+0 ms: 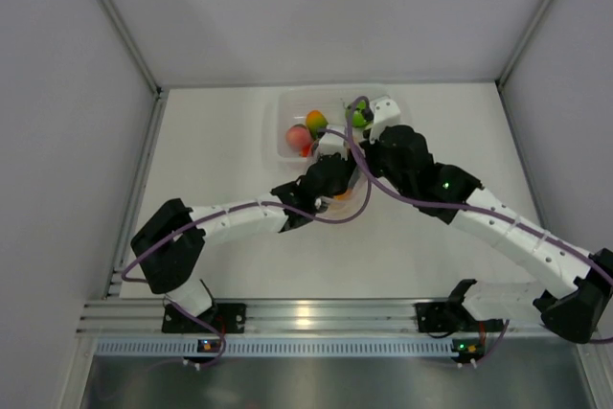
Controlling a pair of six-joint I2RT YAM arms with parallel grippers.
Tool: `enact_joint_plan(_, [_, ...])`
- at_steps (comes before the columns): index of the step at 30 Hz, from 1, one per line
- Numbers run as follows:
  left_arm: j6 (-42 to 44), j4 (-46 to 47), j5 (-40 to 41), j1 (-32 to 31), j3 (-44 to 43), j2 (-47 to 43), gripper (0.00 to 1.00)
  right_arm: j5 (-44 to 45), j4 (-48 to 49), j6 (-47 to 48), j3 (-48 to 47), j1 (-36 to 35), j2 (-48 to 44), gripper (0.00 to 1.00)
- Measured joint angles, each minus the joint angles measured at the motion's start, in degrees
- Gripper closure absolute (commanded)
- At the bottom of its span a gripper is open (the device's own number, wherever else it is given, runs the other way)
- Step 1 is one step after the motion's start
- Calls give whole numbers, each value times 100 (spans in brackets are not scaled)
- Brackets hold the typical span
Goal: Open the zip-top bag and remove the fake food
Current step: Pick up the fake fruit from the zipper food storage bag.
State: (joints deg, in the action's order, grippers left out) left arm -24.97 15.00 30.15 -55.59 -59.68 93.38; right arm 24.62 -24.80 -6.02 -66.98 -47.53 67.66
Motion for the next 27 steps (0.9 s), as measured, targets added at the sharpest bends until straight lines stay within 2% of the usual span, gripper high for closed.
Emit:
enact_joint_plan(9, [-391, 42, -667, 20, -76, -2, 100, 507, 66, 37, 138, -31, -2, 100])
enact_joint_plan(15, [-372, 385, -1587, 15, 669, -214, 100, 634, -39, -245, 251, -48, 79, 100])
enact_joint_plan(23, [-739, 507, -1602, 13, 1143, -479, 100, -227, 133, -708, 750, -94, -59, 100])
enact_joint_plan(27, [-850, 514, -1458, 15, 1115, -470, 100, -188, 131, -831, 763, -367, -184, 100])
